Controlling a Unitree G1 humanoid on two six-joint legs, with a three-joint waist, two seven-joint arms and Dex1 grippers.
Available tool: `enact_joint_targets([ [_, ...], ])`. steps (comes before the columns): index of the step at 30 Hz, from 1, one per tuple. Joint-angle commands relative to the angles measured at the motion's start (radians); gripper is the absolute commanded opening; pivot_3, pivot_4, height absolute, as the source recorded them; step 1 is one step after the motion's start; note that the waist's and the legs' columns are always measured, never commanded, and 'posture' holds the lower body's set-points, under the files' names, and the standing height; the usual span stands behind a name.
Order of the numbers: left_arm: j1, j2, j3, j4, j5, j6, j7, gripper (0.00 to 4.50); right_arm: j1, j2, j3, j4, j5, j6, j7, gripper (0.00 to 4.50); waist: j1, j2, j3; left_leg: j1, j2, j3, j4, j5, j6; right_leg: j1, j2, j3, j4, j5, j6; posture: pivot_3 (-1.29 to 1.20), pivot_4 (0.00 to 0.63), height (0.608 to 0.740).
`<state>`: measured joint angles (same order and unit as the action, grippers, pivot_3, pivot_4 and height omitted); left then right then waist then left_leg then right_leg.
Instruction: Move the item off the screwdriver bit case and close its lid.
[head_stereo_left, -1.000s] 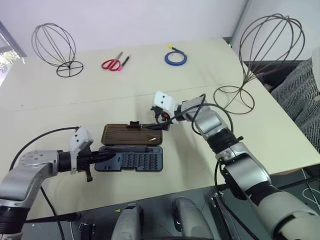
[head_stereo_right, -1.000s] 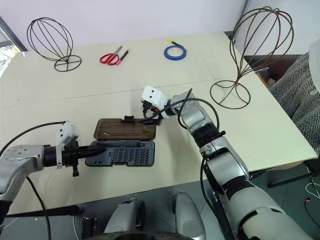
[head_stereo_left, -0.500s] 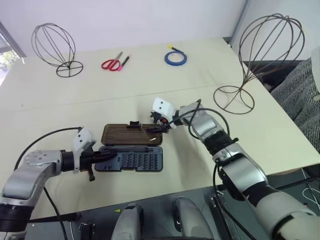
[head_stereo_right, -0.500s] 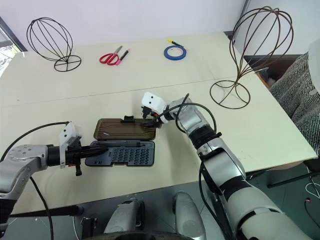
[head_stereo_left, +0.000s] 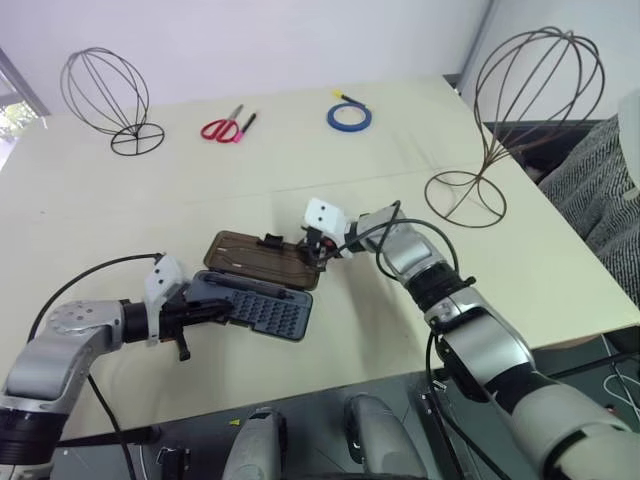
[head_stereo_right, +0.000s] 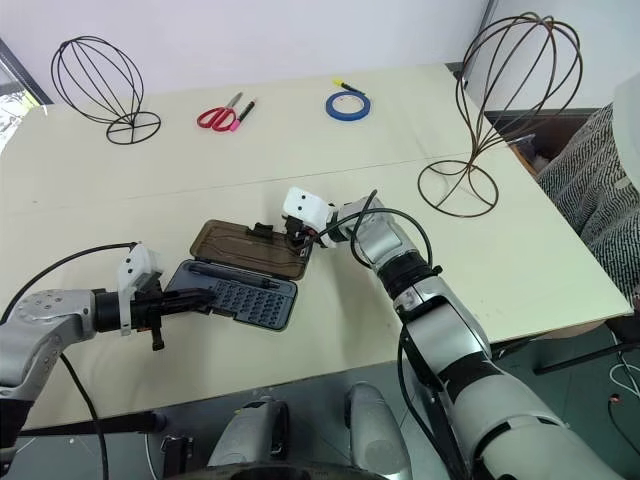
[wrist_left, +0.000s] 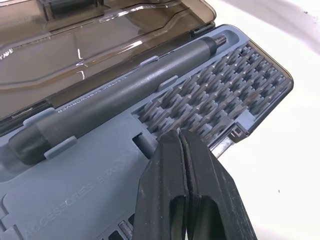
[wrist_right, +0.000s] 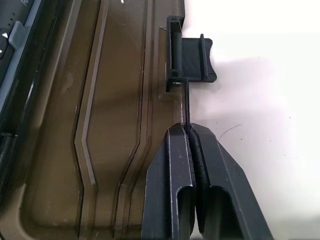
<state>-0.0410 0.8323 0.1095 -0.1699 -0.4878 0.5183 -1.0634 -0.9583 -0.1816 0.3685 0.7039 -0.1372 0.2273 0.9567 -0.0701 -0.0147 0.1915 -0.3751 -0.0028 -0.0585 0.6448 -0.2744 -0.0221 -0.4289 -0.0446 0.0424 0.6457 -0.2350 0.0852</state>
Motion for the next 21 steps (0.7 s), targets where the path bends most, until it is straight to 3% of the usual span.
enact_joint_targets([
  [1,-0.018,-0.005,0.014,-0.009,-0.001,-0.011,0.01,0.0,0.022,-0.01,0.029,-0.07,-0.032,-0.085,-0.013,0.02,0.0,0.0,0.0,0.0,0.0,0.0,0.0,0.0,0.0,0.0,0.0,0.0,0.0,0.0,0.0,0.0,0.15,0.74],
  [11,-0.139,-0.039,0.068,0.022,-0.073,0.061,0.057,0.0,0.143,-0.097,0.066,-0.324,-0.052,-0.247,0.028,0.02,0.003,0.0,0.0,-0.001,0.0,0.0,0.0,0.0,0.0,0.0,-0.001,0.0,-0.001,0.0,0.001,0.0,0.15,0.74],
  [21,-0.472,-0.117,0.211,0.11,-0.24,0.219,0.235,0.0,0.159,-0.12,0.06,-0.376,-0.11,-0.35,-0.064,0.02,0.008,-0.003,0.002,-0.001,-0.001,-0.001,0.001,0.0,0.0,0.0,0.0,-0.001,0.0,0.0,0.001,0.0,0.15,0.74],
])
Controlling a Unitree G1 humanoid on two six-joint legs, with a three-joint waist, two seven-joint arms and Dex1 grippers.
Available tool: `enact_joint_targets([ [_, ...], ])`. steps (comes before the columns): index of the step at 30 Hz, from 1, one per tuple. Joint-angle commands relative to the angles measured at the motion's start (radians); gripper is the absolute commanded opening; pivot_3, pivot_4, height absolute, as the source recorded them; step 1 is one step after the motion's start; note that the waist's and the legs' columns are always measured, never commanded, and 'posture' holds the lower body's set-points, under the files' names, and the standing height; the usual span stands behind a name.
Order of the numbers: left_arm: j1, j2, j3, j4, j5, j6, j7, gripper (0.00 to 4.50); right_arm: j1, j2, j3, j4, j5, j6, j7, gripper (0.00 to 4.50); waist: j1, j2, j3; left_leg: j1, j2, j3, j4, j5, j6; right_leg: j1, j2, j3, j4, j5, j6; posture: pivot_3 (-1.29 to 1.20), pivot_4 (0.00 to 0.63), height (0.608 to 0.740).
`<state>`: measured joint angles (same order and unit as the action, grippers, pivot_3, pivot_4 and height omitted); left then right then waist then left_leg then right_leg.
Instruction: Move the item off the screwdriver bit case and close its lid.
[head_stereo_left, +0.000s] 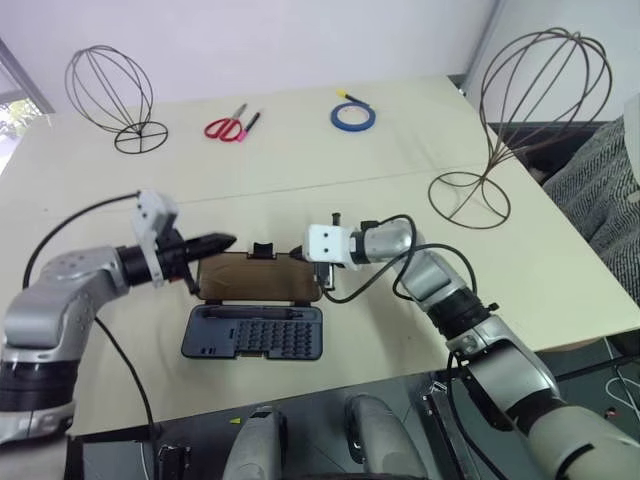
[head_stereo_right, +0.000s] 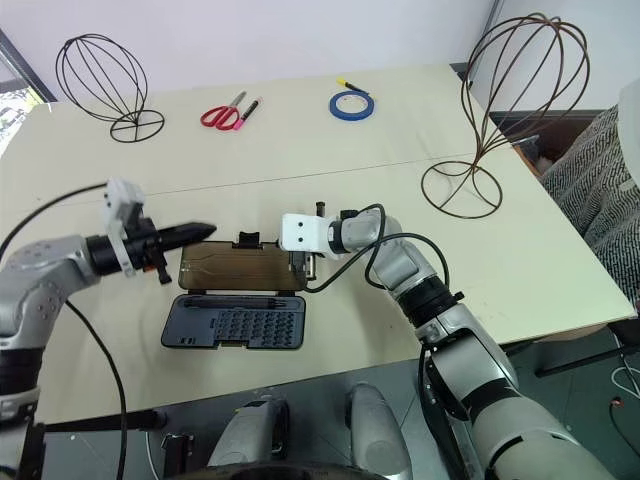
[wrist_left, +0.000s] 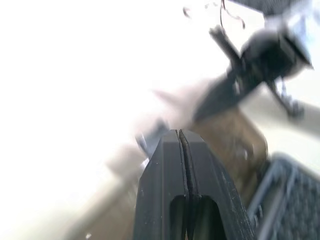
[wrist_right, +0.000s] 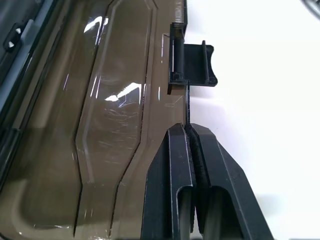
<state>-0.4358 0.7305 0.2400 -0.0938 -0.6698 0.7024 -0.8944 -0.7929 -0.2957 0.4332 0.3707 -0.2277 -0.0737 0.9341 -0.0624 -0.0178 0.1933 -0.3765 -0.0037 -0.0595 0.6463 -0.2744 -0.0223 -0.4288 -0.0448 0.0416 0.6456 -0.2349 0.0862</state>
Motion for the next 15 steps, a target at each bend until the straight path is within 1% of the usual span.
enact_joint_targets([
  [1,-0.098,-0.02,0.092,0.052,-0.063,0.042,0.082,0.0,-0.008,-0.007,-0.003,-0.039,-0.027,-0.062,-0.051,0.02,0.0,0.0,0.0,0.0,0.0,0.0,0.0,0.0,0.0,0.0,0.0,0.0,0.0,0.0,0.0,0.0,0.15,0.74],
  [4,-0.123,-0.011,0.096,0.121,-0.037,0.025,0.087,0.0,-0.005,-0.009,-0.001,-0.042,-0.037,-0.088,-0.07,0.02,-0.007,0.0,0.0,0.001,0.0,0.001,0.0,0.0,0.0,0.0,0.0,0.001,0.0,0.0,0.0,0.0,0.15,0.74],
  [8,-0.076,0.037,0.011,0.206,0.085,-0.079,0.02,0.0,-0.007,-0.015,0.0,-0.057,-0.044,-0.113,-0.078,0.02,-0.007,0.0,0.0,0.001,0.0,0.001,-0.001,0.0,-0.001,0.0,0.0,0.001,0.0,0.0,0.0,0.0,0.15,0.74],
  [10,-0.046,0.048,-0.034,0.268,0.155,-0.161,-0.013,0.0,-0.011,-0.022,0.001,-0.075,-0.052,-0.129,-0.082,0.02,-0.005,0.0,0.0,0.001,0.0,0.001,-0.001,0.001,-0.001,-0.001,0.0,0.001,0.0,0.0,0.0,0.0,0.15,0.74],
  [15,-0.039,0.02,-0.066,0.409,0.235,-0.29,-0.039,0.0,-0.015,-0.039,0.003,-0.105,-0.068,-0.166,-0.092,0.02,0.008,0.0,0.001,0.0,-0.001,0.001,0.0,0.001,-0.002,-0.001,-0.001,0.001,0.0,0.0,0.0,0.0,0.15,0.74],
])
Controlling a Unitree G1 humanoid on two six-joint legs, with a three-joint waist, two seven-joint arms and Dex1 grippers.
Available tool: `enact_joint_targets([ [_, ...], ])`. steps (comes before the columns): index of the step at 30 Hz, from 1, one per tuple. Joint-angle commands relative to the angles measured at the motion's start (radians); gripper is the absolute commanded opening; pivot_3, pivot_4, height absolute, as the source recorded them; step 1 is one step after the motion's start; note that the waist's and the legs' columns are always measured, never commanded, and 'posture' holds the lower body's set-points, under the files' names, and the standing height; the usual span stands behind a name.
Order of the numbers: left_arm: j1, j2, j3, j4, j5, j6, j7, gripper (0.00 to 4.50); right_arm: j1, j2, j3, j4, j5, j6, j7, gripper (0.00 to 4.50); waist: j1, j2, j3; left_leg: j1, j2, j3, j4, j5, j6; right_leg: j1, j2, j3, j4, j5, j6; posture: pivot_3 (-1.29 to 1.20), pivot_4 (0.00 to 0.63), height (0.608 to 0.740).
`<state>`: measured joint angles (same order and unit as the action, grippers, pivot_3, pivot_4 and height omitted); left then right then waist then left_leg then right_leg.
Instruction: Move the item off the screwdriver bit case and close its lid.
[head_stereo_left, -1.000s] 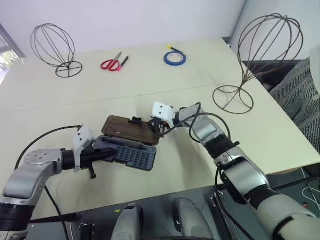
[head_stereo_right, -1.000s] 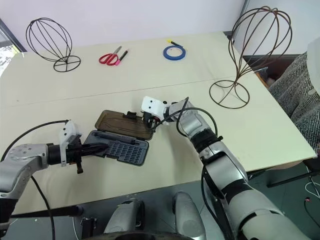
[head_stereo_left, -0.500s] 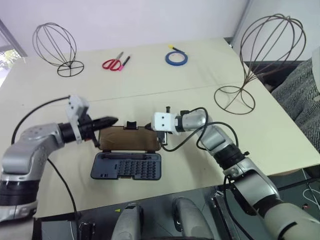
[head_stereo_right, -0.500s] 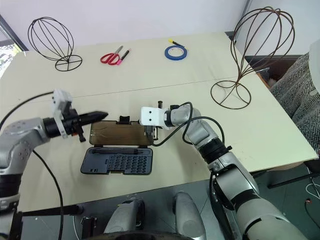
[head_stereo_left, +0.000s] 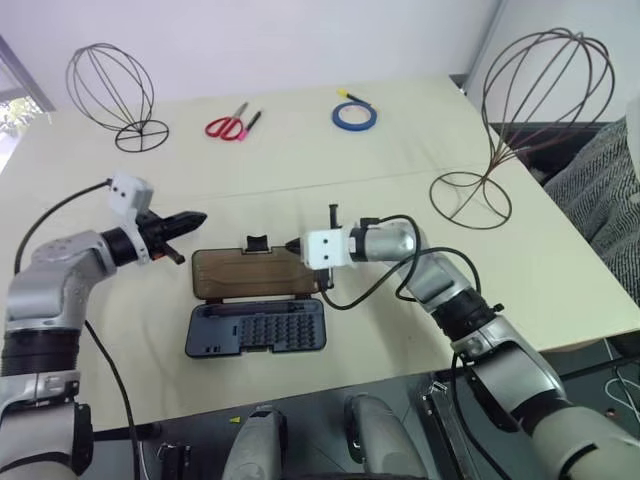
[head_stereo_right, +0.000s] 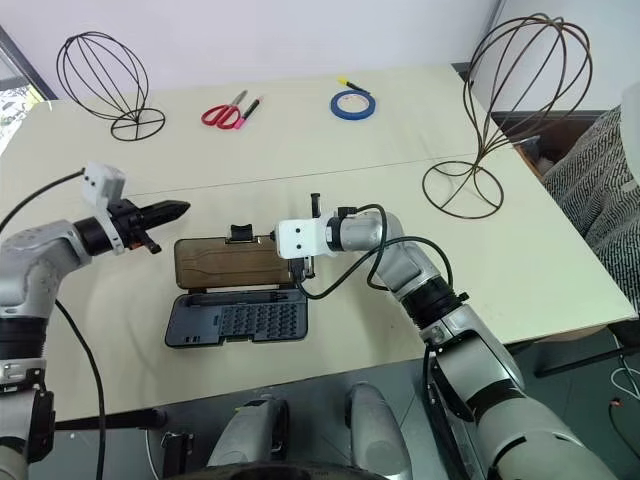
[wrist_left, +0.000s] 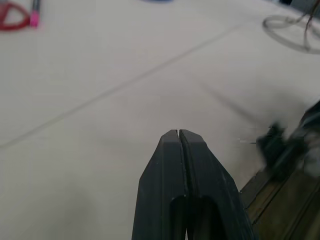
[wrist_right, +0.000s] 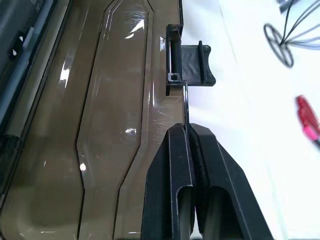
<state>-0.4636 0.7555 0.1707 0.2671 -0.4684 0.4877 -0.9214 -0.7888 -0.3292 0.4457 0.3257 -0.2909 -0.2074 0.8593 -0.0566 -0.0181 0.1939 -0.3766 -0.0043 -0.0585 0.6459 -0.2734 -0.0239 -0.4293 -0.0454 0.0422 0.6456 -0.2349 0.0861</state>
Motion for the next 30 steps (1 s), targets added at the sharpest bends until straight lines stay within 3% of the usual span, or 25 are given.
enact_joint_targets([
  [1,-0.017,-0.011,0.002,0.067,0.042,-0.089,-0.013,0.0,-0.019,-0.006,-0.01,-0.061,-0.005,-0.034,-0.016,0.02,0.004,0.0,0.0,0.0,0.0,0.0,0.0,0.0,0.0,0.0,0.0,0.0,0.0,0.0,0.0,0.0,0.15,0.74],
  [11,-0.031,-0.047,-0.04,0.182,0.106,-0.144,-0.074,0.0,-0.019,-0.016,-0.017,-0.087,-0.006,-0.035,-0.02,0.02,0.012,0.0,0.0,0.0,0.0,0.001,0.0,0.0,0.0,0.0,0.0,0.0,0.0,0.0,0.0,0.0,0.15,0.74],
  [20,0.047,-0.021,-0.064,0.042,0.074,-0.056,-0.182,0.0,-0.039,-0.024,-0.015,-0.032,-0.027,-0.053,-0.041,0.02,0.012,0.0,0.0,0.0,0.0,0.001,0.0,0.0,0.0,0.0,0.0,-0.001,0.0,0.0,0.0,0.0,0.15,0.74],
  [28,0.076,-0.024,-0.049,-0.014,0.065,-0.026,-0.166,0.0,-0.053,-0.018,-0.017,0.01,-0.034,-0.066,-0.049,0.02,0.012,0.0,0.0,0.0,0.0,0.001,0.0,0.0,0.0,0.0,0.0,0.0,0.0,0.0,0.0,0.0,0.15,0.74],
  [30,0.077,-0.025,-0.049,-0.016,0.067,-0.027,-0.163,0.0,-0.051,-0.023,-0.023,0.001,-0.015,-0.049,-0.023,0.58,0.012,0.0,0.0,0.0,0.0,0.001,0.0,0.0,0.0,0.0,0.0,0.0,0.0,0.0,0.0,0.0,0.15,0.74],
])
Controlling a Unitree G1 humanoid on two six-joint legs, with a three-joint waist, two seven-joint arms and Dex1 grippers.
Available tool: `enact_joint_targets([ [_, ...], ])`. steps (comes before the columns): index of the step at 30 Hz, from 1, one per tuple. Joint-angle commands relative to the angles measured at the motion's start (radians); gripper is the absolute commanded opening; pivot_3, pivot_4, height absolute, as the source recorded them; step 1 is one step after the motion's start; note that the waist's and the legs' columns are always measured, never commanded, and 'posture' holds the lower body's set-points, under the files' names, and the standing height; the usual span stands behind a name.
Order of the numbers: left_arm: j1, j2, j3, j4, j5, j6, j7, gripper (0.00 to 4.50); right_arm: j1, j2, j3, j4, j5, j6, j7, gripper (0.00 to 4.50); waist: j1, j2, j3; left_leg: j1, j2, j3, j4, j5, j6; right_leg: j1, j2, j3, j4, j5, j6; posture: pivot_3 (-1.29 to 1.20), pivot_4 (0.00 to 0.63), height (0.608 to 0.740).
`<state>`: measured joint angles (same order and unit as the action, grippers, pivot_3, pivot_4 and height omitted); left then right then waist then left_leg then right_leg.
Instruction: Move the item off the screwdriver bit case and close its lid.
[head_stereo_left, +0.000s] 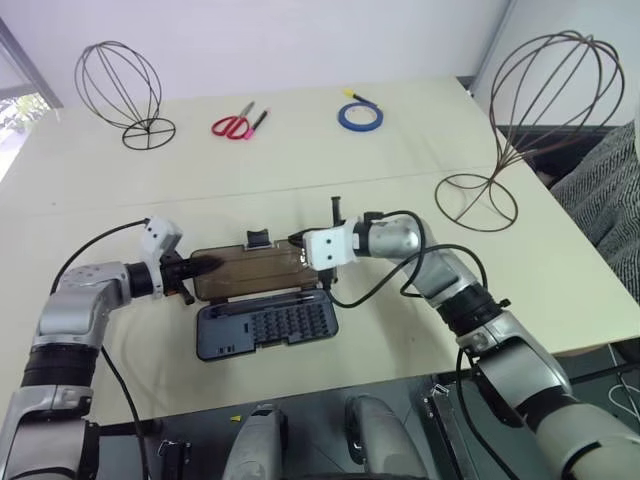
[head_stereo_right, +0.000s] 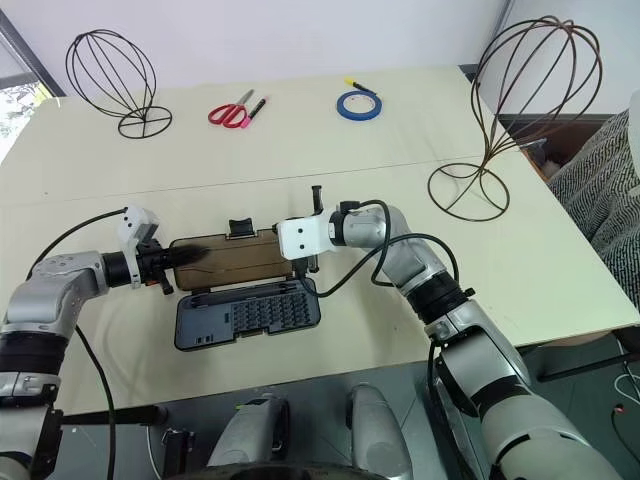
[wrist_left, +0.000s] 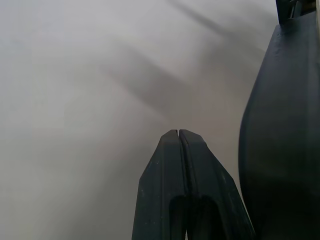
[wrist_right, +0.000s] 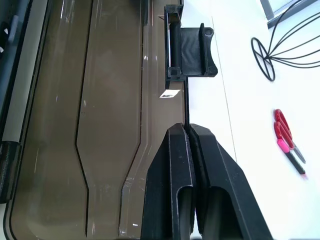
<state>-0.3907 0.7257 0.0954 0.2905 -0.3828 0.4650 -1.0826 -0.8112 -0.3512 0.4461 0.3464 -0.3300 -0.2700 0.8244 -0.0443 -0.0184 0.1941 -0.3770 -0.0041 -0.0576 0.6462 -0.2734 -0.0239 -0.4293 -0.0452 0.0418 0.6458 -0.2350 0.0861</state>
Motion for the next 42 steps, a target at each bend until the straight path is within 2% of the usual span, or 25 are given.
enact_joint_targets([
  [1,0.004,0.004,0.026,-0.04,-0.017,-0.006,0.0,0.0,-0.029,-0.004,-0.026,-0.022,0.027,0.025,0.02,0.86,0.0,0.0,0.0,0.0,0.0,0.0,0.0,0.0,0.0,0.0,0.0,0.0,0.0,0.0,0.0,0.0,0.15,0.74],
  [8,0.007,-0.001,0.021,-0.036,-0.01,-0.023,0.002,0.0,-0.017,-0.044,-0.048,-0.12,0.092,0.188,0.139,4.43,0.0,0.0,0.0,0.0,0.0,0.0,0.0,0.0,0.0,0.0,0.0,0.0,0.0,0.0,0.0,0.0,0.15,0.74],
  [12,0.008,-0.001,0.022,-0.052,-0.012,-0.029,0.003,0.0,-0.02,-0.058,-0.133,-0.241,0.213,0.392,0.196,4.43,0.001,0.0,0.0,0.0,0.0,-0.001,0.0,0.0,0.0,0.0,0.0,0.0,0.0,0.0,0.0,0.0,0.15,0.74],
  [21,0.071,0.044,0.062,-0.194,-0.051,0.01,-0.014,0.0,-0.009,-0.109,-0.284,-0.36,0.319,0.658,0.141,4.43,0.001,0.0,0.0,-0.001,0.0,-0.001,0.0,0.0,0.0,0.0,-0.001,0.0,-0.001,0.0,0.0,0.0,0.15,0.74],
  [31,0.235,0.149,0.149,-0.433,-0.152,0.13,-0.032,0.0,0.036,-0.166,-0.326,-0.392,0.37,0.73,0.098,4.43,-0.001,0.0,0.001,-0.001,0.001,-0.001,-0.001,0.0,0.0,-0.001,-0.001,0.0,-0.001,0.0,0.0,0.0,0.15,0.74],
  [37,0.391,0.189,0.214,-0.599,-0.231,0.2,-0.045,0.0,0.045,-0.162,-0.321,-0.397,0.394,0.747,0.09,4.43,-0.001,0.0,0.001,-0.001,0.001,-0.001,-0.001,0.0,0.0,-0.001,-0.001,0.0,-0.002,-0.001,-0.001,0.0,0.15,0.74],
  [42,0.496,0.219,0.266,-0.675,-0.273,0.228,-0.057,0.0,0.066,-0.146,-0.329,-0.429,0.453,0.85,0.076,4.43,0.001,0.001,0.001,-0.001,0.002,0.0,-0.001,0.0,0.0,-0.001,-0.001,0.0,-0.002,-0.002,-0.003,0.0,0.15,0.74],
])
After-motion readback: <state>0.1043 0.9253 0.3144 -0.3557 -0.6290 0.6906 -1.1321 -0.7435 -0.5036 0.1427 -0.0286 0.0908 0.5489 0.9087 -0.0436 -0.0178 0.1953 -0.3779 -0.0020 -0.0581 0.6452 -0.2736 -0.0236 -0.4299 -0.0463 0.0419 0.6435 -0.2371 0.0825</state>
